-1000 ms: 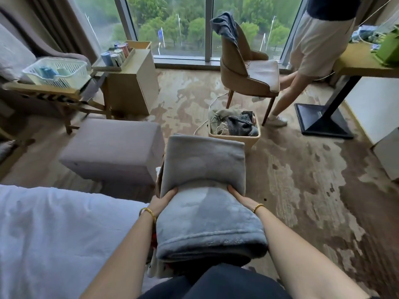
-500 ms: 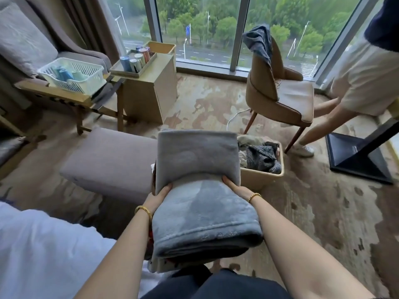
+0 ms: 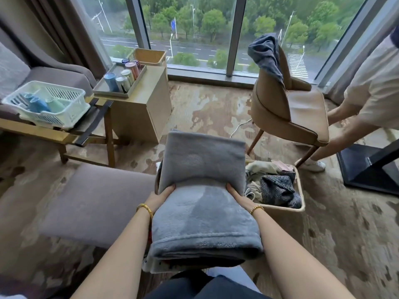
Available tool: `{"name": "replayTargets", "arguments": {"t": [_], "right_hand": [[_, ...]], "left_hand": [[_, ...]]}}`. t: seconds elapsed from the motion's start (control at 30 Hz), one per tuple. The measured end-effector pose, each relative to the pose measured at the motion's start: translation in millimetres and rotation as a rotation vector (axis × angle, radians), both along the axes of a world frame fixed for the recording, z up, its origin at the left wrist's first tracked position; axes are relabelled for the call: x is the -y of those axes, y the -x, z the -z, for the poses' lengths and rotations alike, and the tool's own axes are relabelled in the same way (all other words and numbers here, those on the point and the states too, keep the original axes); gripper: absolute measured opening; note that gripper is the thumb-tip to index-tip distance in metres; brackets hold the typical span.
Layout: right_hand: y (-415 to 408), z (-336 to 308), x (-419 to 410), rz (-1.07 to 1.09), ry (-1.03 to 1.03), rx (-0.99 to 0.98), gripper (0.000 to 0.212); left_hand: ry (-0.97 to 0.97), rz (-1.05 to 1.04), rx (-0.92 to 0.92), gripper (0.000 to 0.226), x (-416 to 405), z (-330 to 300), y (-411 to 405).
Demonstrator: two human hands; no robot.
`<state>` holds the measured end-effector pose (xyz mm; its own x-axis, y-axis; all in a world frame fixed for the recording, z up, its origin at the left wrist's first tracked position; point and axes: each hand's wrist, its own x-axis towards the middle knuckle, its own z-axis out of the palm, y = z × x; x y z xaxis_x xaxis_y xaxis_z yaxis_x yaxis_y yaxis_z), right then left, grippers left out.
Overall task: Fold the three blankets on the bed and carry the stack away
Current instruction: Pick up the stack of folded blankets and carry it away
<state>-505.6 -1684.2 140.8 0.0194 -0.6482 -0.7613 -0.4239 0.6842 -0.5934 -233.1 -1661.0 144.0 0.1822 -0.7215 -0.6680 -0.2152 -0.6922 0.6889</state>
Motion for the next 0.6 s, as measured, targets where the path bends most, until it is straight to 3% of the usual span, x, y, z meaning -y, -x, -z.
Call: {"name": "replayTargets", "arguments": {"t": [0.07,0.23,0.33,0.5,0.6], "right_hand": [[-4,1,27,0.007,-0.005,-0.001,0.081],[-13,1,117,0.052,0.064,0.066,0.075],[-18,0,182,0.044,0.087,0.08,0.075],[-19,-9,290,-0.041,0.063,0.063,0.072],[-20,-15,349,-0.054,0.091,0.088,0.07]], "left_hand": [[-0.023,0.011,-0.014,0.056,32,0,-5],[-0.058,0.016,0.034,0.106,127,-14,-13],[0.007,-0.001,0.063,0.082,185,-16,-14],[0.037,-0.047,0.053,0.094,276,-25,-13],[0.048,-0.104,0.026,0.068,324,-23,-13]]}}
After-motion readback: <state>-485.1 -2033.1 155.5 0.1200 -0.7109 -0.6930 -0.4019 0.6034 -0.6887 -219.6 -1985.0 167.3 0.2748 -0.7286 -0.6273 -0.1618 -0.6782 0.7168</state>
